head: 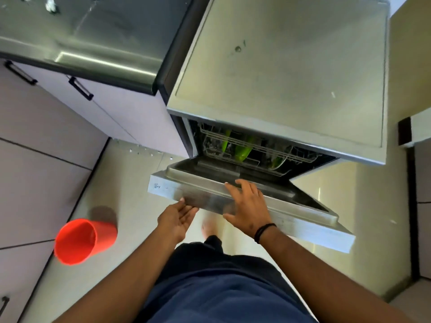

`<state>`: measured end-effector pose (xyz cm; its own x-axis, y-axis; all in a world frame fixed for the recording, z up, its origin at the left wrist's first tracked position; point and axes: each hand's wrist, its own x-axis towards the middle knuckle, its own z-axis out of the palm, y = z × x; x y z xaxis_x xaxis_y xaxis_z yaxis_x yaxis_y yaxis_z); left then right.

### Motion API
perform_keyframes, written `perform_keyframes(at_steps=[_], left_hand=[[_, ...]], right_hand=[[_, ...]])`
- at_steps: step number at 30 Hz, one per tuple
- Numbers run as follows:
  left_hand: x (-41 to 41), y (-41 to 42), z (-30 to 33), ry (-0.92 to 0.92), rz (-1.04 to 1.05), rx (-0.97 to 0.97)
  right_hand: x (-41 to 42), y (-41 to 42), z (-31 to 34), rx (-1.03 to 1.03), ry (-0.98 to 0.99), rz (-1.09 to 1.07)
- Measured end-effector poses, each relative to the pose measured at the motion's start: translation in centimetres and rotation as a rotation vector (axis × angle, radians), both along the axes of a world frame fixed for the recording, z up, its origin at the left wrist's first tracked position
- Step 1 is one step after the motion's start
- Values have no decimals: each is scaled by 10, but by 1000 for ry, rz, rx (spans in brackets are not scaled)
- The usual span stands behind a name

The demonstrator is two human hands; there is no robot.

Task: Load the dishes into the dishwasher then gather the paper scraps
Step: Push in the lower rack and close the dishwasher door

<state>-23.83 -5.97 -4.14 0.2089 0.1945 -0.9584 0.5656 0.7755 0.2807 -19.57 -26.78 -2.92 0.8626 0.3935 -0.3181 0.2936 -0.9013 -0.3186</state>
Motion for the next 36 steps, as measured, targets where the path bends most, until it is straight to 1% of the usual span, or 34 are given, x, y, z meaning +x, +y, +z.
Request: perform_keyframes(at_steps=[3, 6, 10, 14, 18, 20, 23, 26, 31, 36], left_hand=[[23, 1, 9, -5, -36, 1], [49, -1, 17, -30, -45, 43], [82, -6, 31, -54, -80, 119], [111, -21, 45, -86, -40, 247], [139, -30, 52, -122, -25, 329], [150, -34, 52, -140, -28, 362], [164, -43, 53, -196, -56, 354], [176, -57, 53, -228, -92, 313], [188, -61, 50, -220, -139, 320], [191, -46, 52, -209, -300, 233]], right_hand=[[20, -1, 1, 26, -167, -69], [36, -6, 6, -1, -259, -99], [64, -25, 10, -26, -280, -126], [85, -48, 13, -87, -351, -14], [114, -71, 16, -56, -405, -54], [128, -79, 15, -87, -397, -17], [139, -85, 19, -124, -425, 50], [152, -93, 22, -119, -450, 105], [165, -113, 21, -107, -456, 220], [169, -115, 18, -138, -441, 207]])
